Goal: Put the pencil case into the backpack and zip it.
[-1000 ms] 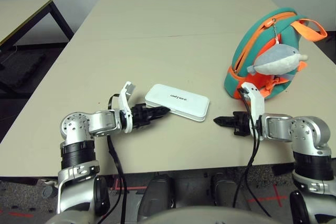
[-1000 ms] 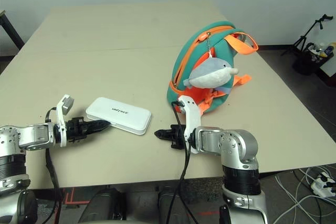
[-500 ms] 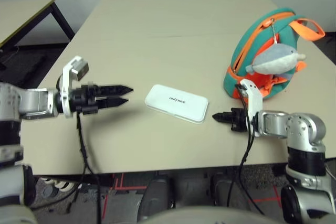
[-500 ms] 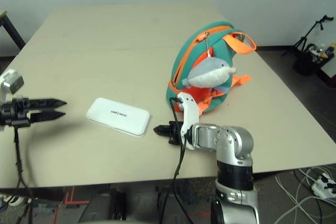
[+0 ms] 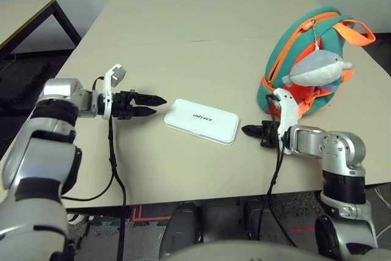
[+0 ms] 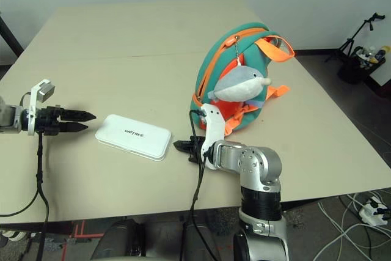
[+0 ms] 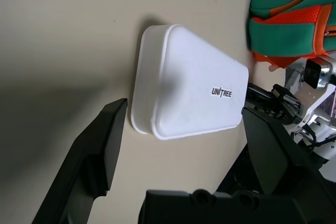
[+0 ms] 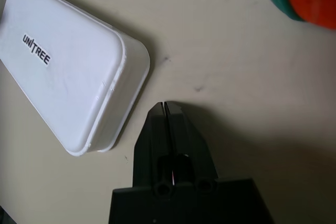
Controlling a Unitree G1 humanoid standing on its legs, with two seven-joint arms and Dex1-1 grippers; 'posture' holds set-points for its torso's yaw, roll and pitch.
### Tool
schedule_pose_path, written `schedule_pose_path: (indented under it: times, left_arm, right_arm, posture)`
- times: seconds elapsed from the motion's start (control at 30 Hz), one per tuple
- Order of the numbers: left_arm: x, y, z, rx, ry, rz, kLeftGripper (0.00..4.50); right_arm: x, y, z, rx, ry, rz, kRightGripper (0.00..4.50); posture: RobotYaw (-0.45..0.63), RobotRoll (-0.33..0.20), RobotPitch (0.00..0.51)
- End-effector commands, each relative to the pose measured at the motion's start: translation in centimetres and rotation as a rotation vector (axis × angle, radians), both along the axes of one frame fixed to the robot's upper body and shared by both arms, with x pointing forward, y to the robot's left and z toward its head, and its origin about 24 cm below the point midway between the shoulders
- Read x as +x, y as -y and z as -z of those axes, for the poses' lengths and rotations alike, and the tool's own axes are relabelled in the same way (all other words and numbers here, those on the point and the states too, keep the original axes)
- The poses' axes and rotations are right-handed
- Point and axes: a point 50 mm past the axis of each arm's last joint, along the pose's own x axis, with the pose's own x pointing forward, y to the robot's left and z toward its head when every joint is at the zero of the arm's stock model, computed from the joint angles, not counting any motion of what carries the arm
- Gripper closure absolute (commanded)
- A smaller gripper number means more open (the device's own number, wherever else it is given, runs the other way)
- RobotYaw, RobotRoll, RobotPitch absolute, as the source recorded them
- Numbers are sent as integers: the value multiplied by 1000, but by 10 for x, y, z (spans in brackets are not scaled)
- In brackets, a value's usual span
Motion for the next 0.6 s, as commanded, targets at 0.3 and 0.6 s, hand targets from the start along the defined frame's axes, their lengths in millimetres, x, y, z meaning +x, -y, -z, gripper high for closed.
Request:
schedule_pose_path:
  times: [0.3, 0.6]
  left_arm:
    - [-4, 18, 22, -50, -94, 54, 32]
    - [-11, 26, 28, -113, -142, 64, 32]
  right_arm:
    - [-3, -5, 1, -1, -3, 10, 4500]
    - [2, -27, 1, 27, 12, -49, 4500]
  posture:
    - [-49, 0, 83]
    - [-25, 0, 82]
